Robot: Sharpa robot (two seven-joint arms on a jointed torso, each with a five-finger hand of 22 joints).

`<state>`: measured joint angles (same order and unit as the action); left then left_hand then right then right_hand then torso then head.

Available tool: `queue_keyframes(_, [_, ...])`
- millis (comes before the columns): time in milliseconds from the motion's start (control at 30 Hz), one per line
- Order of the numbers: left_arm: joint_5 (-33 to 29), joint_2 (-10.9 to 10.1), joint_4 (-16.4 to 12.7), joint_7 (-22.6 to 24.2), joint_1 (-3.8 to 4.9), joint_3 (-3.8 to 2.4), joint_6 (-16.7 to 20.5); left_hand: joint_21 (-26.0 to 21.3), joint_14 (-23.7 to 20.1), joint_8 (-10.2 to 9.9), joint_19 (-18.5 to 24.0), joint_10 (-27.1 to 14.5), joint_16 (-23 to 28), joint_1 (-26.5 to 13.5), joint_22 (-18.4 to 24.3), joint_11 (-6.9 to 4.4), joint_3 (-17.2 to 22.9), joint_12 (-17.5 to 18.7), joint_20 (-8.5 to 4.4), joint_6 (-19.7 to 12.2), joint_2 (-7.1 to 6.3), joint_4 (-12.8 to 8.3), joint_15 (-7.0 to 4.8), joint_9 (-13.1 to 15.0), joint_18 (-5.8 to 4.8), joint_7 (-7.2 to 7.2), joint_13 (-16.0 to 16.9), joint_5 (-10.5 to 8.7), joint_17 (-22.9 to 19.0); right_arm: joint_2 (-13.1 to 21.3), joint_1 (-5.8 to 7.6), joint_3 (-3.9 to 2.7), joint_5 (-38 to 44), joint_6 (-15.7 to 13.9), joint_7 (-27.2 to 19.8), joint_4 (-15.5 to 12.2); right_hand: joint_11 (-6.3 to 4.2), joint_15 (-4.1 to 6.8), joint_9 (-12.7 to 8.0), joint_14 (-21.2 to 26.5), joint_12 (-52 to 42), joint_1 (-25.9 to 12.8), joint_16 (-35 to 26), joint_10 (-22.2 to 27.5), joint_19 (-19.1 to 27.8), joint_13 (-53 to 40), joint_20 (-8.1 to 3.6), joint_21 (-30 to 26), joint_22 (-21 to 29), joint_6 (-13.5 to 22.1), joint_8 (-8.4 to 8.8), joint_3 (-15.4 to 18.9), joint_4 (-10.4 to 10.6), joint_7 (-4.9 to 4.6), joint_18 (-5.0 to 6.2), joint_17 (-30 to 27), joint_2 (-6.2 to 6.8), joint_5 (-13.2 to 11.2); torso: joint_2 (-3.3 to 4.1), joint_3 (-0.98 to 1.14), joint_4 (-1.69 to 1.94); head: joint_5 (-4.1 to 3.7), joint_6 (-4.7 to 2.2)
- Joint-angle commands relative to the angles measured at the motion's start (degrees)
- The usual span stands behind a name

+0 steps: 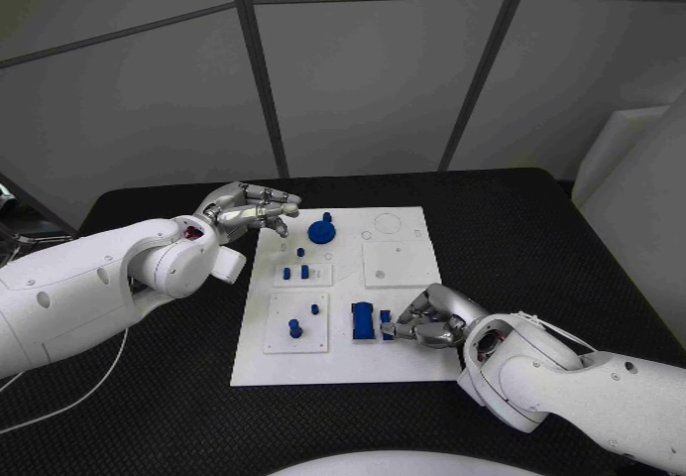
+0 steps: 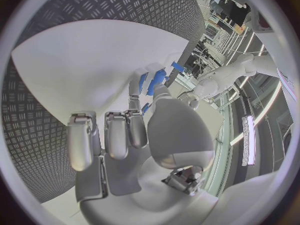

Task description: Assemble the parts on the task board

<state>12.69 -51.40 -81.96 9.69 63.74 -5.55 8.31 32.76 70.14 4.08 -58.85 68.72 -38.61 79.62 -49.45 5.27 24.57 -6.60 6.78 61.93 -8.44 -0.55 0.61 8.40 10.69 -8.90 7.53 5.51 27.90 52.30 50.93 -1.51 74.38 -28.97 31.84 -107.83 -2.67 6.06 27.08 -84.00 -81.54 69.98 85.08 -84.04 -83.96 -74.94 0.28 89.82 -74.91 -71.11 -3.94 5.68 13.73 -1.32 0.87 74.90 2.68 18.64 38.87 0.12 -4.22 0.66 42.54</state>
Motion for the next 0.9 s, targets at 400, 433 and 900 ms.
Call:
queue_keyframes(400, [-0.27, 0.24, 0.08, 0.16, 0.07, -0.04, -0.6, -0.3, 0.27, -0.29, -0.22, -0.31, 0.35, -0.19, 0.08, -0.03, -0.23, 0.22, 0.05, -0.31, 0.31, -0.07, 0.15, 0.09, -0.25, -0.16, 0.1, -0.24, 0.01, -0.95, 0.05, -0.01, 3.53, 1.42, -0.46, 1.25, -0.86, 0.85, -0.19, -4.29, -0.28, 9.55, 0.19, -3.52, -6.04, -9.23, -0.7, 0.18, -15.09, -0.7, 0.03, -2.46, -7.39, 0.8, -0.87, 7.07, -1.04, -0.9, 0.04, 0.02, 0.07, -0.01, 0.06])
queue_keyframes(433, [-0.27, 0.24, 0.08, 0.16, 0.07, -0.04, -0.61, -0.3, 0.27, -0.29, -0.22, -0.31, 0.35, -0.19, 0.08, -0.03, -0.23, 0.22, 0.05, -0.31, 0.31, -0.07, 0.15, 0.09, -0.25, -0.16, 0.1, -0.24, 0.01, -1.03, 0.05, -0.01, 3.64, 1.34, -0.35, 1.32, -0.87, 0.85, -0.2, -4.29, -0.3, 9.43, 0.2, -3.53, -6.04, -9.24, -0.71, 0.18, -15.09, -0.8, 0.01, -2.41, -7.4, 0.8, -0.87, 7.09, -1.09, -0.9, 0.03, 0.0, 0.04, -0.01, 0.07])
queue_keyframes(900, [-0.27, 0.21, 0.09, 0.1, 0.06, -0.04, -0.7, -0.32, 0.27, -0.29, -0.24, -0.32, 0.36, -0.18, 0.1, -0.03, -0.23, 0.22, 0.05, -0.31, 0.33, -0.07, 0.15, 0.1, -0.26, -0.16, 0.11, -0.24, 0.01, 1.12, 0.07, -0.04, -2.85, 2.17, -8.55, 0.98, -0.28, 0.42, -0.5, -3.87, 1.28, 0.48, -0.93, -3.05, -6.04, -8.18, -0.39, 0.18, -15.09, -0.67, 0.29, 2.64, -3.4, 0.12, -0.87, 5.36, 0.71, 0.15, -0.03, 0.06, 0.1, 0.2, -0.46])
